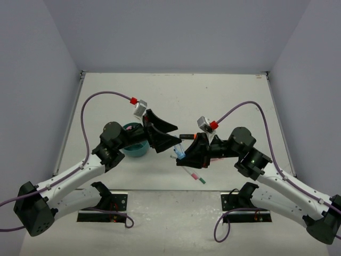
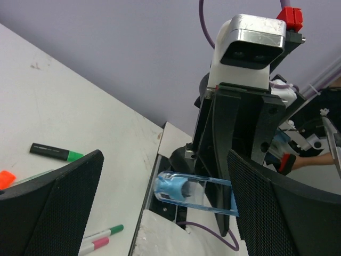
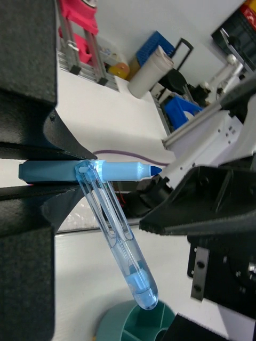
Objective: Sort the stationery into containers
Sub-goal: Close the pen cap on the pen.
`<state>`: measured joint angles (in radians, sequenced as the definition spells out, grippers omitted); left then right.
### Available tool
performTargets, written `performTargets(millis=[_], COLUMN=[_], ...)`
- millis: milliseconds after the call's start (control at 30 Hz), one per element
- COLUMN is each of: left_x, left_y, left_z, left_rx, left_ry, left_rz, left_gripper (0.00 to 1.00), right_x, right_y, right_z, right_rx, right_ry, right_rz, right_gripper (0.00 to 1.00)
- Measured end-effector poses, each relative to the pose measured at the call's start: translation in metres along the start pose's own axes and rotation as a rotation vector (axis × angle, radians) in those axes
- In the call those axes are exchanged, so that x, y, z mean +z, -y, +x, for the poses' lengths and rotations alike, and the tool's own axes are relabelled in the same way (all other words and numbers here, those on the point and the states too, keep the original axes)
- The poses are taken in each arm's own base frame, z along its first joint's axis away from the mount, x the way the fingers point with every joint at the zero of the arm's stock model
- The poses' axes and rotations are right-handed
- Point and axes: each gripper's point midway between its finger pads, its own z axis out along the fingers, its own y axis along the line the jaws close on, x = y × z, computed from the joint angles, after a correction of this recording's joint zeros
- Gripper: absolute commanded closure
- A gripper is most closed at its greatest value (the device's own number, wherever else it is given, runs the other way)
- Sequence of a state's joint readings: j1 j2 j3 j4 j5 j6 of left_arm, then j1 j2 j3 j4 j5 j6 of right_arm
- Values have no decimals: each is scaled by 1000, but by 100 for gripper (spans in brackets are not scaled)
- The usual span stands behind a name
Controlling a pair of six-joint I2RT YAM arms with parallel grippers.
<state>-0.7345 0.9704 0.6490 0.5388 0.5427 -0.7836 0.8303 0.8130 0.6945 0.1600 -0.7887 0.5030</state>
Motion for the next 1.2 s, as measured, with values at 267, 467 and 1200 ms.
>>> performTargets(millis=[267, 467, 1200], left_x=[-1, -7, -3], left_y=[36, 55, 30], left_z=[-3, -8, 6], left_rx=[-29, -42, -150], left_ry=[-5, 1, -8], left_rz=[190, 267, 178], left_gripper=[52, 68, 58], right_x=[-9, -7, -10], right_y=[-25, -21, -34], right_z=[1, 0, 0], right_rx=[-91, -105, -174], right_ry=[-7, -2, 14], right_rz=[-110, -96, -176], right_gripper=[100, 100, 100])
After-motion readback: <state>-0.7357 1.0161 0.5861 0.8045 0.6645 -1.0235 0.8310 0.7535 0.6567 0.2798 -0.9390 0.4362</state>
